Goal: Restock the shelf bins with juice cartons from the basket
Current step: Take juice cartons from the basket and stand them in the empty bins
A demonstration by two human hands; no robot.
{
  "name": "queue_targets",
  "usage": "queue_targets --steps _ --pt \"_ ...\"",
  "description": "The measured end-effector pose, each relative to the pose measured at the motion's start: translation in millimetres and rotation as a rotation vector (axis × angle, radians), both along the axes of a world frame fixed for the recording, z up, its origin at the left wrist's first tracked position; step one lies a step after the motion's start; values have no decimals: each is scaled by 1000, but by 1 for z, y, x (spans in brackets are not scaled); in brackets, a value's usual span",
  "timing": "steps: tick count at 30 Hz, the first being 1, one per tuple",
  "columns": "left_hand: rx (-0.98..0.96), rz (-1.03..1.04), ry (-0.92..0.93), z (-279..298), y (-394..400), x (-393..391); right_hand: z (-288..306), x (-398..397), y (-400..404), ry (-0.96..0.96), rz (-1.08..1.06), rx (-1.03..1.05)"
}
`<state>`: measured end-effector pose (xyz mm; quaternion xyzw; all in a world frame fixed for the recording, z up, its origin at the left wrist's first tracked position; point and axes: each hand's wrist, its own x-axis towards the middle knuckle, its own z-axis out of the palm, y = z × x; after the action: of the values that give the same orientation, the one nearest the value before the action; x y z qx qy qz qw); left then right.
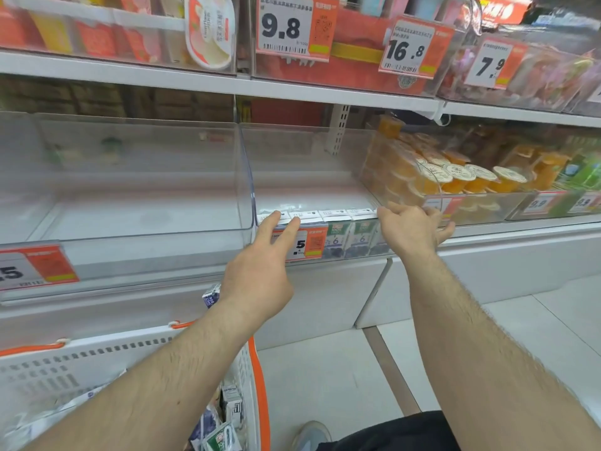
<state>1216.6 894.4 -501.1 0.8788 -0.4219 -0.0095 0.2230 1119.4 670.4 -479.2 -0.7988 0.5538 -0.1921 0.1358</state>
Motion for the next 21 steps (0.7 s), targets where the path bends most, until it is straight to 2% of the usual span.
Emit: queue_targets --steps 5,8,10,13,15,16,18,20,21 --pt "-88 -30 70 4 3 0 3 1 4 117 24 -7" --pt "-312 -49 145 7 12 -2 4 -1 7 153 46 11" --pt "-520 -1 295 10 20 -3 4 -2 9 126 56 -23" --pt "-739 195 633 19 28 0 12 -1 27 -91 87 -215" --pt "-820 298 877 25 32 2 24 2 54 -340 236 -266" --pt "-862 340 1003 29 33 1 31 4 71 -480 338 -181" --pt "-925 418 1191 35 35 -1 43 6 106 -629 557 161" --pt "-971 466 1299 39 34 -2 47 7 133 -567 751 472" --pt "-998 475 1331 41 35 -3 46 7 143 -467 832 540"
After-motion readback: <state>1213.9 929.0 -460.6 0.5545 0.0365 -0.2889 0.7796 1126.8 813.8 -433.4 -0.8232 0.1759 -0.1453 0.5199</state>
